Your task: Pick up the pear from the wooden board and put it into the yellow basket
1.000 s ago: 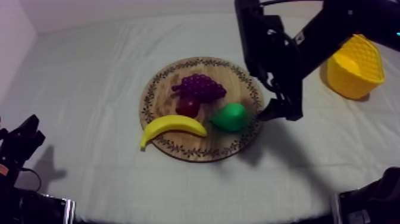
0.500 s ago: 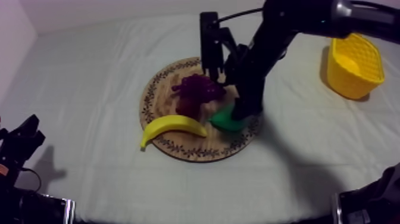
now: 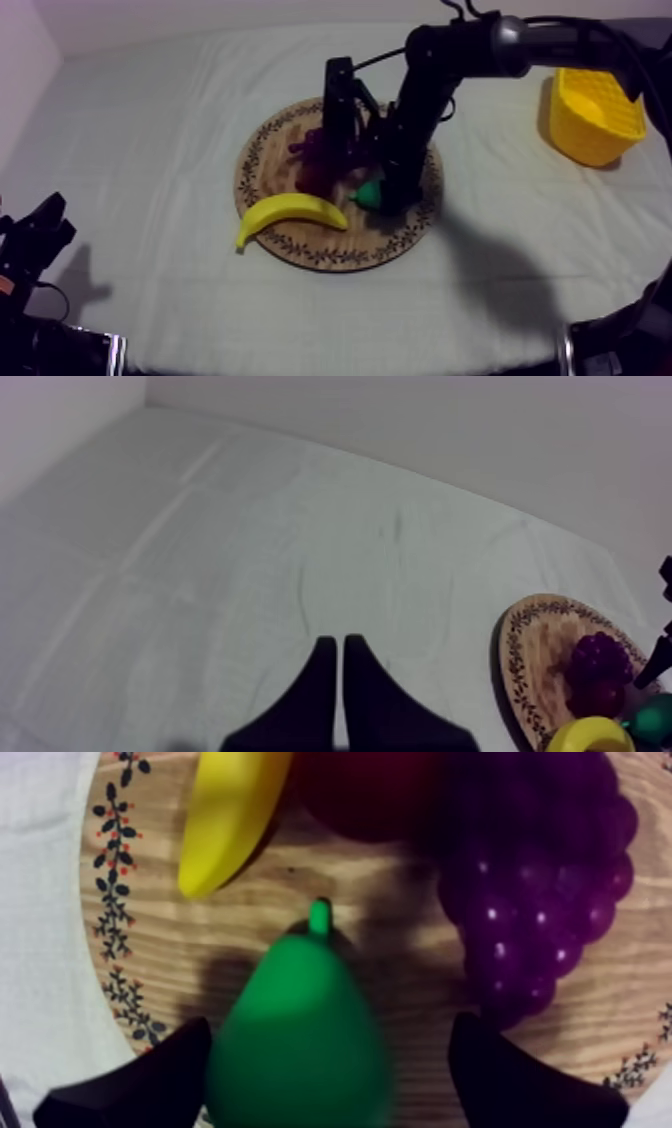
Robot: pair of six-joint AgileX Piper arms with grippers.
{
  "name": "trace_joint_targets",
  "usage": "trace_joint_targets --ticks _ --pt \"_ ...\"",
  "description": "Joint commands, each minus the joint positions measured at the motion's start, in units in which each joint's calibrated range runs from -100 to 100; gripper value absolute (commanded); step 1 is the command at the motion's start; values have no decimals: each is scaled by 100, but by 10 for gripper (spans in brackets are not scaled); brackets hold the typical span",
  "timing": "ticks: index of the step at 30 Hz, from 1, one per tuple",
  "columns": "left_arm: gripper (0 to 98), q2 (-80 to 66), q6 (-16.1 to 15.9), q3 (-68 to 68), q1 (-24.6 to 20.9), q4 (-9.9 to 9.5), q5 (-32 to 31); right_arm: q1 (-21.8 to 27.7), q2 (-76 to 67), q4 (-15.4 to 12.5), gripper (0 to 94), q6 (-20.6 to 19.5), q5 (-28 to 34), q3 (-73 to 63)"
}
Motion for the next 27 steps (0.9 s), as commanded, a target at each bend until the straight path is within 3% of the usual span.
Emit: trace_joint_targets --ticks 1,13,19,27 --pt "1 -2 1 -5 0 -1 1 19 27 -2 748 12 29 18" --pt "1 -2 1 -5 0 -1 1 171 -88 -118 491 292 25 308" --pt "1 -2 1 -5 0 -1 1 275 -466 -158 433 342 34 508" --pt "1 -2 1 -5 0 -1 1 720 -1475 -135 437 316 442 501"
